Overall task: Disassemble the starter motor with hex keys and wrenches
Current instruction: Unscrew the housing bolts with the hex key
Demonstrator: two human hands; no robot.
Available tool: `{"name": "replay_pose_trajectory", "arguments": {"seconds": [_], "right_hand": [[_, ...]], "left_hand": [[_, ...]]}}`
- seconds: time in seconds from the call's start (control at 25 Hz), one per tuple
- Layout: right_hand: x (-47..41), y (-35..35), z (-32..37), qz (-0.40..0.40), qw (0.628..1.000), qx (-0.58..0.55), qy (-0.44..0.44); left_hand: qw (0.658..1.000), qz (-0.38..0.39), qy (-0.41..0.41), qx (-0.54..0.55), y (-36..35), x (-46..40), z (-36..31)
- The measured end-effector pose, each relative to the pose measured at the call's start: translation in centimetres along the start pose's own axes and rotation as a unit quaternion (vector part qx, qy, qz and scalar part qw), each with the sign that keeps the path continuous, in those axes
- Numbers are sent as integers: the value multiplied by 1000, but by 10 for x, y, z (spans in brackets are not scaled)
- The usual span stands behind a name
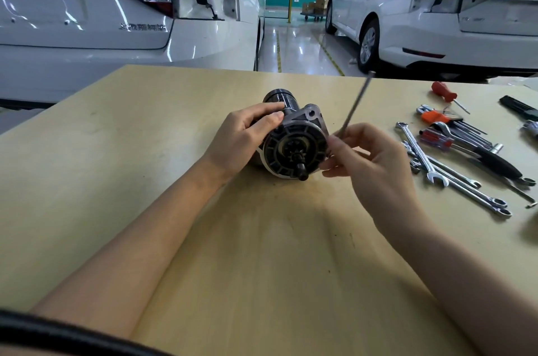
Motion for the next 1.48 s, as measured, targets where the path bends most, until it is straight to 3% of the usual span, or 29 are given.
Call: {"name": "replay_pose_trajectory", "arguments": {"seconds": [0.16, 0.28, 0.4, 1.48], "right_hand": [[0, 7, -4, -25, 987, -124, -103], [1, 7, -12, -44, 947, -236, -214], [2, 6, -14, -54, 918, -286, -269], [2, -3, -21, -36, 900, -335, -277]], "left_hand": [[1000, -3, -5, -5, 0, 0, -1], [1000, -3, -3, -8, 0, 1, -2], [1000, -4, -3, -11, 0, 1, -1], [1000, -1, -19, -3, 1, -1, 2]]}}
Point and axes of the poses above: each hand's wrist, its own x-axis away from the middle knuckle, its own y-axis out of the back of the hand, z = x × y, the point moved 4 cm from there along -x, towards the middle knuckle, and after that the axes turned 2 degrees about -z, right-handed, at the moved point
